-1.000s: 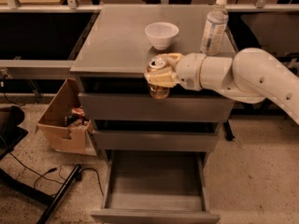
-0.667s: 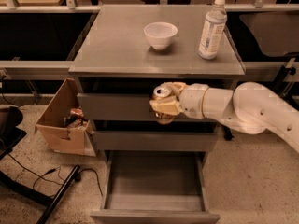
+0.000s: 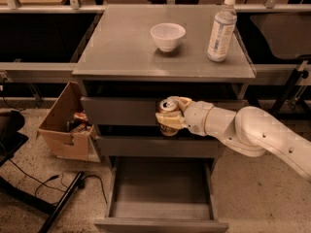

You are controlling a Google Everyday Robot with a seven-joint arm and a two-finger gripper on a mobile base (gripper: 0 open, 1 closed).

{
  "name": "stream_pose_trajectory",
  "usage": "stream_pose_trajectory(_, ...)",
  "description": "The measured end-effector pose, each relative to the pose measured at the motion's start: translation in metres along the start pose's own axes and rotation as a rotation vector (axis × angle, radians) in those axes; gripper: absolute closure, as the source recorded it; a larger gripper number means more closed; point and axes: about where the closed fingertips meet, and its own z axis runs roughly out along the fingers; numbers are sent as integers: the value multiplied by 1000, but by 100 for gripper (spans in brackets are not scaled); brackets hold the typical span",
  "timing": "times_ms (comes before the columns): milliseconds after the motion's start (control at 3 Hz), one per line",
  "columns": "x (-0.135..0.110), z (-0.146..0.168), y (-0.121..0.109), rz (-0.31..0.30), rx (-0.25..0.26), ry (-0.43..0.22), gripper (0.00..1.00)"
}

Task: Place orange can into bottom drawer

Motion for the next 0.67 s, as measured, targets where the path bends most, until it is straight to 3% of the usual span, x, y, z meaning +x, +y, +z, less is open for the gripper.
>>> stream_pose_trajectory(333, 48, -5, 18, 29, -29, 16, 100)
stream_pose_trajectory(667, 127, -11, 38, 70, -81, 22, 100)
